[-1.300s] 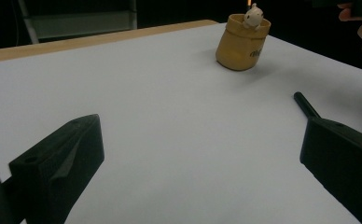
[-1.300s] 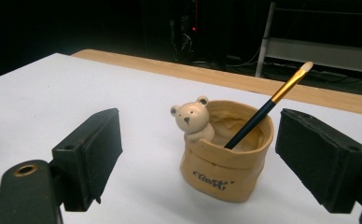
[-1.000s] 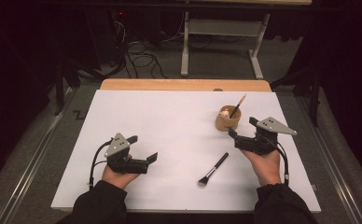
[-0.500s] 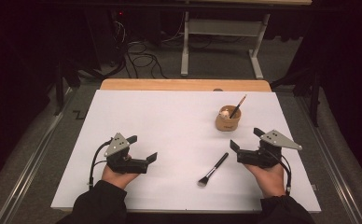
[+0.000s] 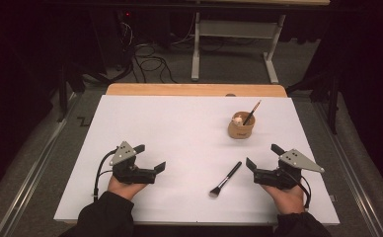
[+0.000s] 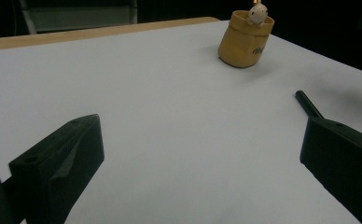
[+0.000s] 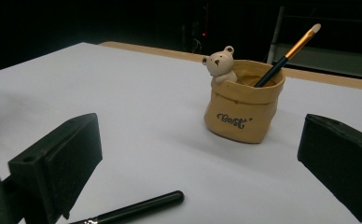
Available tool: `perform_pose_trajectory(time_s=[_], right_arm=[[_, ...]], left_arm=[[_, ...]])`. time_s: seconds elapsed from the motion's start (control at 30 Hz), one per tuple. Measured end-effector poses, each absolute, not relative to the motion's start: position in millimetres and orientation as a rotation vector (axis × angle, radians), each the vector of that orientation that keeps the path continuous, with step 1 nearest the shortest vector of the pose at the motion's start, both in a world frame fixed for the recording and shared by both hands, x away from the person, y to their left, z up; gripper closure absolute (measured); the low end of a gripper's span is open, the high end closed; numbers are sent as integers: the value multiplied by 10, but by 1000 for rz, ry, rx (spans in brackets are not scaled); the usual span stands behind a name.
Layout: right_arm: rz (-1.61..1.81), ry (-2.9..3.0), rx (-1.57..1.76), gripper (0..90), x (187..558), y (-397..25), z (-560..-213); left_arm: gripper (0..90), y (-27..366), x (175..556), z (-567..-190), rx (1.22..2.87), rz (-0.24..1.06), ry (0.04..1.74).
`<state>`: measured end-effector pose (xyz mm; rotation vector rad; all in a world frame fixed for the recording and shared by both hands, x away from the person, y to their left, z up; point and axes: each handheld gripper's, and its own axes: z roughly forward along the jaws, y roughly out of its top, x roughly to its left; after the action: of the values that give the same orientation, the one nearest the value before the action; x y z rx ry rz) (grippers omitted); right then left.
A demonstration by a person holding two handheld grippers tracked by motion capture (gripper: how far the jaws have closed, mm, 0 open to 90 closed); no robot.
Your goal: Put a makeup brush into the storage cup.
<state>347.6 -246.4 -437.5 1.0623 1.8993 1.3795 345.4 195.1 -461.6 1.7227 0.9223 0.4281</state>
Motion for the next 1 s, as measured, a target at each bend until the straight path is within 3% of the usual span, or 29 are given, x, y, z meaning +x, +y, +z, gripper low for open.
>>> perform_pose_trajectory(time_s=[0.57,1.0], right_arm=[[1321,1920,1053,4,3502,-2506,-4464],[1166,1999,1140,4,3592,-2559,-4602]], left_arm=[[5,1976,3466,-4608,1714,441,945],[3,2316,3282,-4604,1757,515,979]])
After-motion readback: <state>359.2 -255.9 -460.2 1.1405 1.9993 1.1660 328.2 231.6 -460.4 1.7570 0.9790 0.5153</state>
